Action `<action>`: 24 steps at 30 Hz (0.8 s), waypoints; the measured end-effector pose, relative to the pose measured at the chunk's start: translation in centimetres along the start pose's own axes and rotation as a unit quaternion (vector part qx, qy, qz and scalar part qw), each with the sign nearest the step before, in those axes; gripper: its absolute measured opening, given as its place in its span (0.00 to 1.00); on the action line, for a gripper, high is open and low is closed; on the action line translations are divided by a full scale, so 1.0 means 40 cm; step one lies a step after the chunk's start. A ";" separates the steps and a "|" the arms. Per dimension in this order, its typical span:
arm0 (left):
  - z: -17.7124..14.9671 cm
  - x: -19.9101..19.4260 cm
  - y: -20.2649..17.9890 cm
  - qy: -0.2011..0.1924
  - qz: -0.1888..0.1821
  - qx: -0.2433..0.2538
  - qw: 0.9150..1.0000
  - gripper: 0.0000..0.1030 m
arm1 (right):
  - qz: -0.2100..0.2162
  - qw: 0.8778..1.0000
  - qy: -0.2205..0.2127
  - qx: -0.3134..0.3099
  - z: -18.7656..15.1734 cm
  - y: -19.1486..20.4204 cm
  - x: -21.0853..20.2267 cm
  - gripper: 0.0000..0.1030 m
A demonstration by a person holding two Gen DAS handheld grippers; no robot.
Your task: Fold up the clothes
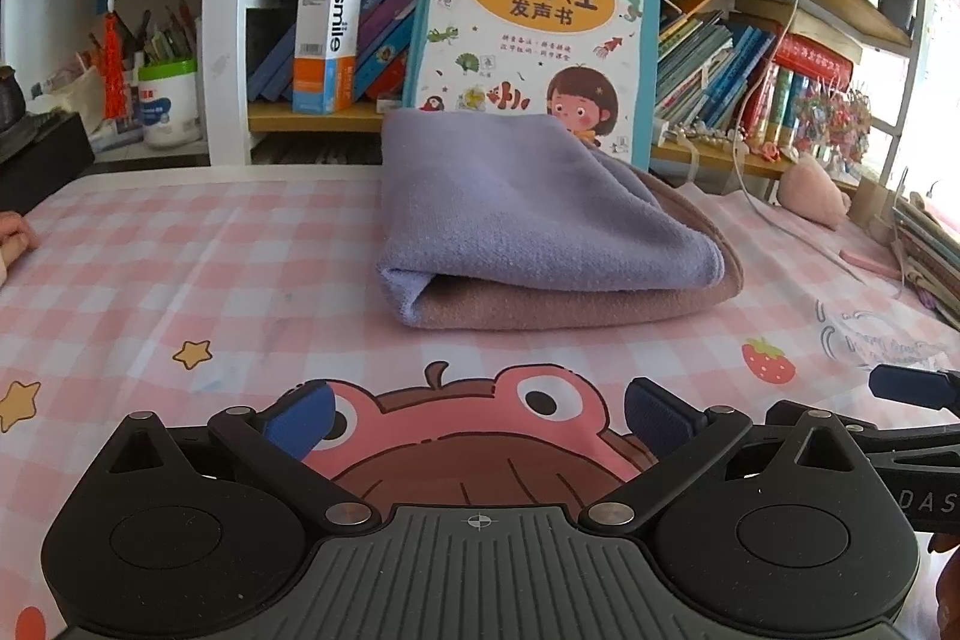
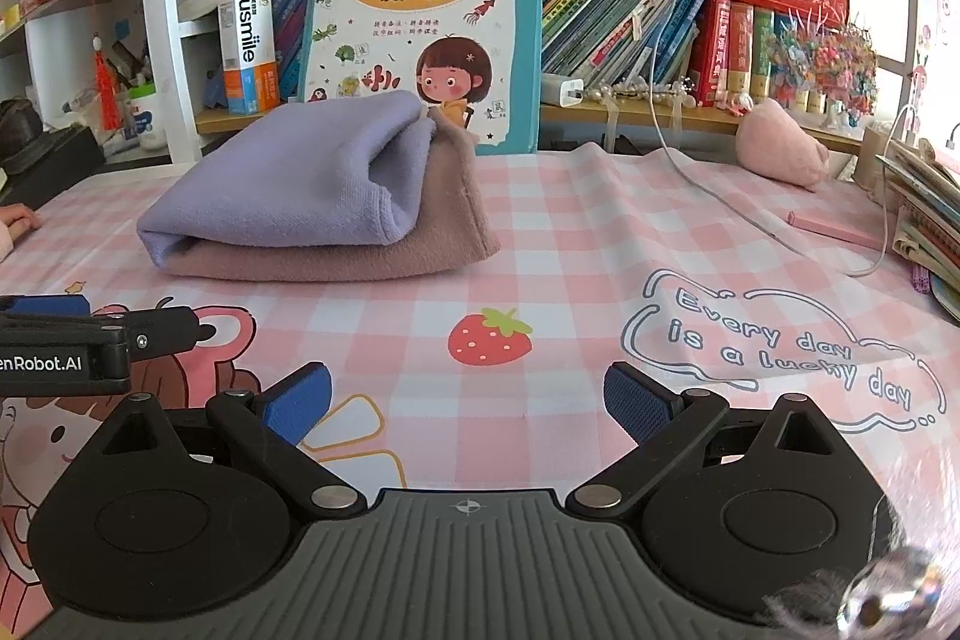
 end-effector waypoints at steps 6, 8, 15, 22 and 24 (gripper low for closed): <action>0.005 0.004 -0.035 0.006 0.004 0.043 0.999 1.00 | -0.002 1.000 -0.001 0.003 0.001 -0.004 0.000 0.95; 0.005 0.005 -0.035 0.007 0.003 0.044 0.999 1.00 | -0.003 1.000 -0.001 0.008 0.001 -0.008 0.000 0.95; 0.005 -0.004 -0.028 -0.002 0.015 0.038 0.999 1.00 | -0.002 1.000 0.005 0.003 0.000 -0.004 0.005 0.96; 0.006 -0.006 -0.023 -0.005 0.020 0.036 0.999 1.00 | -0.003 1.000 0.000 -0.004 -0.001 0.002 0.002 0.96; 0.005 -0.003 -0.020 0.000 0.021 0.031 0.999 1.00 | -0.002 1.000 -0.001 -0.007 -0.002 0.004 0.001 0.96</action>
Point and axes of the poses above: each gripper's, at about its wrist camera, not at the fingertips, and x roughly the way its jaws point, y to its left, z to its top, the point moved 4 cm from there along x, roughly the way its jaws point, and after that the axes turned 14 degrees about x, right-handed, at the moved point
